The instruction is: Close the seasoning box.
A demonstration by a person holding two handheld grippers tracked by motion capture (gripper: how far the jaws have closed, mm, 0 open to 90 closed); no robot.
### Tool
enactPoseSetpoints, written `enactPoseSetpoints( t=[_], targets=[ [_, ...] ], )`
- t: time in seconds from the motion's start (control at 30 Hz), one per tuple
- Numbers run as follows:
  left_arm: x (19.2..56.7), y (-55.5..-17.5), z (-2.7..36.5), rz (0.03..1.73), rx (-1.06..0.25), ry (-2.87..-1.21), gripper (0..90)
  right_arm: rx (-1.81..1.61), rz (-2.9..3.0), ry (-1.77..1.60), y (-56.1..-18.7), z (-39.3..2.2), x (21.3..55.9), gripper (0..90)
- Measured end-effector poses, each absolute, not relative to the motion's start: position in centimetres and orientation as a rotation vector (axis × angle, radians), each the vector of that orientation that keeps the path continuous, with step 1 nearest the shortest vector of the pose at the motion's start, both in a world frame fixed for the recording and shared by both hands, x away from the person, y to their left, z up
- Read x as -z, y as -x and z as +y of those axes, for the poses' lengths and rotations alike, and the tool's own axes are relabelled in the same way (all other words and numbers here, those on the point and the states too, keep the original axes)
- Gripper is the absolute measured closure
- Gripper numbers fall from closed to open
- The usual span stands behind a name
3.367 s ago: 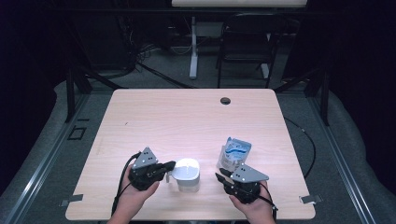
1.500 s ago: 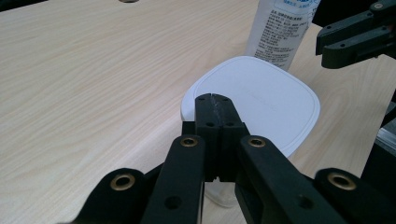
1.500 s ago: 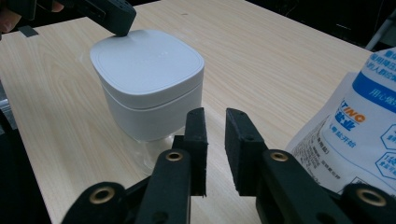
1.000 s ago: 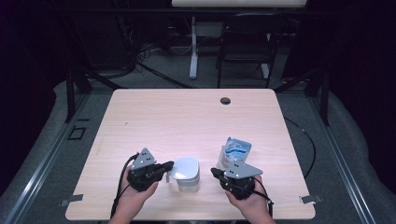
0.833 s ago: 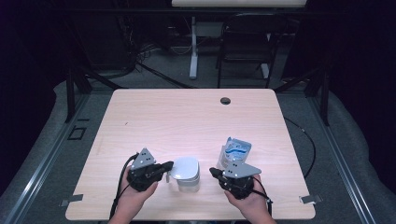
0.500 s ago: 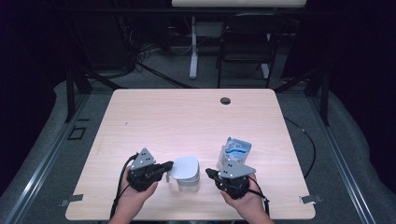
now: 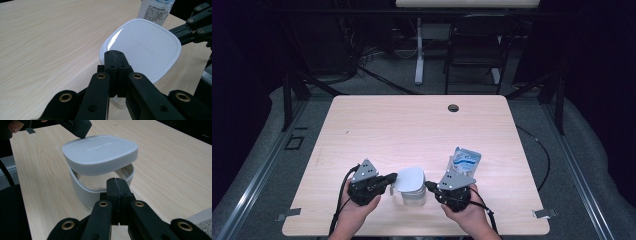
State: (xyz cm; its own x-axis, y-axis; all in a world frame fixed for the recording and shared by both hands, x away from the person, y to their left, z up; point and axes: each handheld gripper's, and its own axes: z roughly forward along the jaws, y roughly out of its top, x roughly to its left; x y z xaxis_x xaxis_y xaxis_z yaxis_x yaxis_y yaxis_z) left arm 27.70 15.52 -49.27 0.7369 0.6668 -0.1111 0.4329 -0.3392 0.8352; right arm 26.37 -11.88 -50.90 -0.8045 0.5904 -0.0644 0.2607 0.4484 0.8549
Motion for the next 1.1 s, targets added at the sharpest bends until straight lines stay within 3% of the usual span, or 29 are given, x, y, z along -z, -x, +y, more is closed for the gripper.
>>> enactPoseSetpoints(
  t=[0.63, 0.87, 1.1],
  targets=[
    [49.2, -27.8, 18.3, 0.904, -0.346, -1.946, 87.6, -1.293, 2.372, -0.702, -26.6, -11.5, 50.5, 90.0],
    [49.3, -27.8, 19.3, 0.936, -0.361, -1.922, 82.1, -1.310, 2.362, -0.700, -26.5, -11.3, 50.2, 90.0],
    [50.3, -28.0, 20.2, 0.973, -0.367, -1.889, 67.4, -1.325, 2.350, -0.696, -26.5, -11.1, 49.8, 90.0]
  ],
)
